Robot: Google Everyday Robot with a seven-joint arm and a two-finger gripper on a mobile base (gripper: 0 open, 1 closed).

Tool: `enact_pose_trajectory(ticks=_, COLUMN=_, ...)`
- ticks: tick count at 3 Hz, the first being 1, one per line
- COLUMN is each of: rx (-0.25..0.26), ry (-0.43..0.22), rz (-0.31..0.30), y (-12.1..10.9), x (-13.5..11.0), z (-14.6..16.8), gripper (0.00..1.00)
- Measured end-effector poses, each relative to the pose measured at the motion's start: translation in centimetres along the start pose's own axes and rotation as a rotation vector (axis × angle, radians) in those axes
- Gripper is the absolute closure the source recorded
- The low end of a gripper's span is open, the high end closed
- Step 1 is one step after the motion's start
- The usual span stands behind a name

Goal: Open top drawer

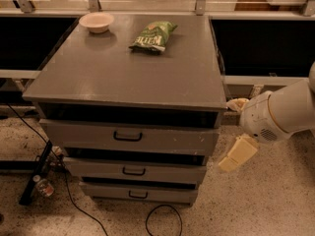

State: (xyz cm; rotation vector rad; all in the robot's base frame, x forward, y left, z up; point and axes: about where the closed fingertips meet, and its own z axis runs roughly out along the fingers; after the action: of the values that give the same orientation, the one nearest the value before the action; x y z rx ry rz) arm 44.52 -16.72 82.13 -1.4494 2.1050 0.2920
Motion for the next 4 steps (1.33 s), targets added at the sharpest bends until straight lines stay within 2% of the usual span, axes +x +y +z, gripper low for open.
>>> enact_pose_trajectory(ticks=1, rx=0.000, ry=0.000, rz=-0.001, y=0.0, x=0.0, z=0.0, gripper=0.00)
enact_pose_trajectory(ticks=2, rx=0.034, ry=0.011, rz=-0.021, y=0.2, x=-0.3, z=-0.1, gripper=0.00)
enact_pose_trajectory(ticks=3, rx=0.086, ry=0.031, rz=-0.058, y=1.6, x=-0.5, z=0.4, gripper=0.00)
enact_pose_trajectory(ticks=4, rx=0.086, ry=0.029, rz=-0.073, y=1.9, x=-0.7, z=0.5, gripper=0.00)
